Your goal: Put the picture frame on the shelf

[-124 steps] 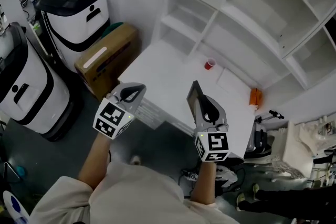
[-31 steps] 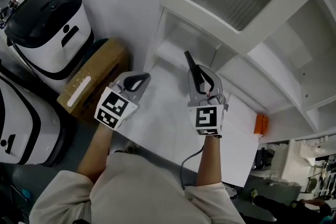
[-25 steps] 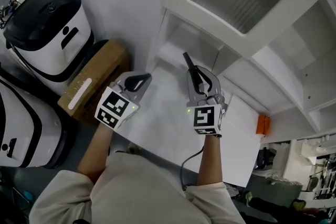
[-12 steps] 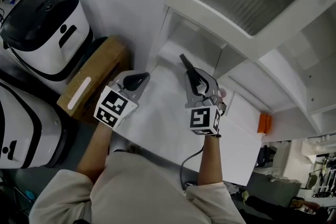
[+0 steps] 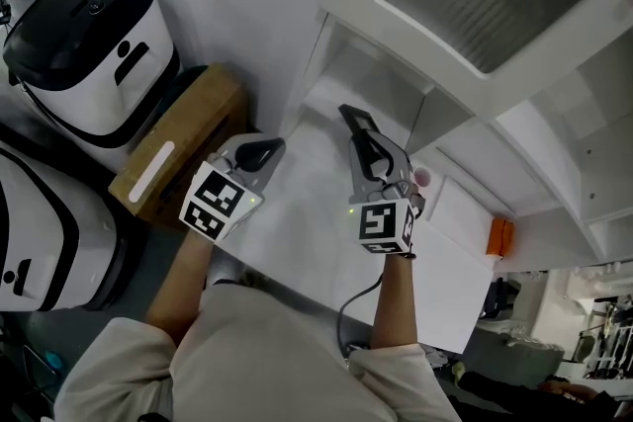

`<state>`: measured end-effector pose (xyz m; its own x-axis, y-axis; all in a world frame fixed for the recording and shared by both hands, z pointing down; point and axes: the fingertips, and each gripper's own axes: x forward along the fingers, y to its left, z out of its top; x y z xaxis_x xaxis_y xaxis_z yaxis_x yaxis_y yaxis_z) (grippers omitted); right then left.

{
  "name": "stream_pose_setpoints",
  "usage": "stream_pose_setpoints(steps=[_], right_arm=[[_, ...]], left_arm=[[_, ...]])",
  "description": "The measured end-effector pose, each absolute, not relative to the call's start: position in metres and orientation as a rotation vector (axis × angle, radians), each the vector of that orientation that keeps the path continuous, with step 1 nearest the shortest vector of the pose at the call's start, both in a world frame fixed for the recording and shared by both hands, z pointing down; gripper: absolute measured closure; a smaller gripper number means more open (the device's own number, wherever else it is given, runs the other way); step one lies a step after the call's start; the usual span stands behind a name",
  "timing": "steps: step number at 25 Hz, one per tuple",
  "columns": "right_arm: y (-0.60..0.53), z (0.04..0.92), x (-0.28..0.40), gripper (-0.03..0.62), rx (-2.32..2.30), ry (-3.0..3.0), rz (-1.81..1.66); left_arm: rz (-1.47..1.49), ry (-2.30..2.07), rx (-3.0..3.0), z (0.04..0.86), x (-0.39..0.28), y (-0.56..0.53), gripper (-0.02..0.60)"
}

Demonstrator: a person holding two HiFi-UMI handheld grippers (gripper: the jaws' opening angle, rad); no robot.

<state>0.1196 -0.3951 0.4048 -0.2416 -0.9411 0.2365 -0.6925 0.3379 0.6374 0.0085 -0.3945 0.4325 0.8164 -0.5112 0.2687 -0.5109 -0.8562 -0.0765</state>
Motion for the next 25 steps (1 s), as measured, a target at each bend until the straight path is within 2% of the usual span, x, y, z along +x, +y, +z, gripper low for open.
stream_pose_setpoints(steps=[25], right_arm=[[-0.410,0.451,0.122,0.496,1.233,-1.948,-0.565]], left_arm=[[-0.499,0.851,-3.000,0.448,0.004,-0.393,0.580]])
